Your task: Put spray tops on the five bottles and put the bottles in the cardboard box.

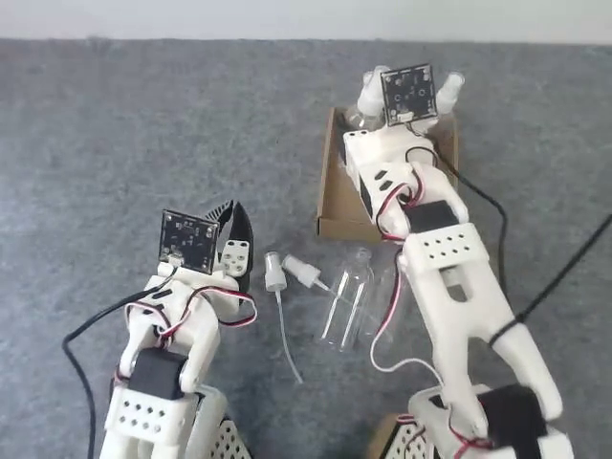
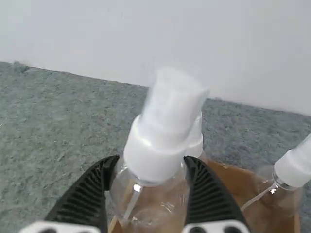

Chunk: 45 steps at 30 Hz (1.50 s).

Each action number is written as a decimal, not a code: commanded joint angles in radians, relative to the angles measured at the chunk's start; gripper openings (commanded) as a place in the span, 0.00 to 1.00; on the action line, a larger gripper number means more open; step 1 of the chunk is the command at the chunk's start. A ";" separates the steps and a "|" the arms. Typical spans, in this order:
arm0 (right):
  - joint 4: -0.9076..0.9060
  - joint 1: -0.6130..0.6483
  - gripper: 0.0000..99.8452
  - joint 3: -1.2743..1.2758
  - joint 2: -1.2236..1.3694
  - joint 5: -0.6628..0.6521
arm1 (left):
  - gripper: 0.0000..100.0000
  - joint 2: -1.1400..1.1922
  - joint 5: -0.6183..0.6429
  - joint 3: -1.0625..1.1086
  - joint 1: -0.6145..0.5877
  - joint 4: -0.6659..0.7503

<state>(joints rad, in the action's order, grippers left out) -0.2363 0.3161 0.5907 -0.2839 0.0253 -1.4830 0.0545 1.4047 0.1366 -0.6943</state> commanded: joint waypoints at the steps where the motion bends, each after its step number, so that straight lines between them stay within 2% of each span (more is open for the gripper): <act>1: 0.073 -0.015 0.01 -0.017 0.039 0.006 | 0.01 -0.017 0.000 -0.002 -0.003 0.029; 14: 0.205 -0.021 0.01 -0.017 0.237 0.003 | 0.01 -0.017 0.000 -0.002 -0.003 0.029; 45: 0.234 -0.013 0.02 -0.009 0.334 0.003 | 0.01 -0.017 0.000 -0.002 -0.003 0.029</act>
<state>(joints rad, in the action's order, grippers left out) -0.0245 0.3084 0.5907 0.0644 0.0253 -1.4830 0.0545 1.4047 0.1366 -0.6928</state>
